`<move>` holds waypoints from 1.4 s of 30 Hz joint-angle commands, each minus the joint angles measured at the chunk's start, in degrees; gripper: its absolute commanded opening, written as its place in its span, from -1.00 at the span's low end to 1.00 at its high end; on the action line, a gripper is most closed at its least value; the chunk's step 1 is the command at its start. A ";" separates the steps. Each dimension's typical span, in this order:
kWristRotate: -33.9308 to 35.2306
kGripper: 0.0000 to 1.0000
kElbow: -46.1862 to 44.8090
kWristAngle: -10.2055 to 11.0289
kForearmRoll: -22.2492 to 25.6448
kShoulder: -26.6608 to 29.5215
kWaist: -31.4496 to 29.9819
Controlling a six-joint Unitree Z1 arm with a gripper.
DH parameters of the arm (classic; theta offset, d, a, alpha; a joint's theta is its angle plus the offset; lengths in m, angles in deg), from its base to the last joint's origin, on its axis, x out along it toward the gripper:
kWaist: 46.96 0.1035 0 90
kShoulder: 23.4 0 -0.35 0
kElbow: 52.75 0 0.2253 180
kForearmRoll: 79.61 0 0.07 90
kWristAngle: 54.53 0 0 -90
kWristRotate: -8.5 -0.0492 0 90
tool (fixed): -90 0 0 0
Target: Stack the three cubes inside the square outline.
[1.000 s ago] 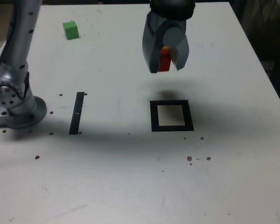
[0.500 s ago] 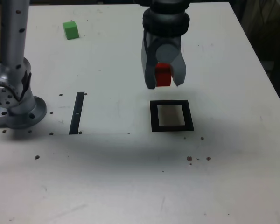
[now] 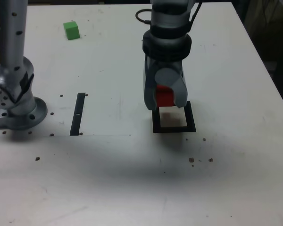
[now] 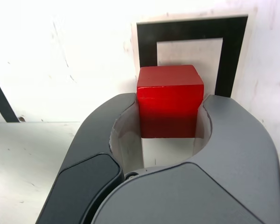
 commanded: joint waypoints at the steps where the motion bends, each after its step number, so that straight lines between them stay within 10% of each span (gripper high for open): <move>1: 0.54 -0.35 0.20 0.01 -0.40 -0.22 -0.42; 37: 1.25 -0.33 -2.98 -0.87 -7.89 -4.48 -1.23; 42: 1.06 0.14 -3.72 -0.90 -8.79 -4.60 -1.04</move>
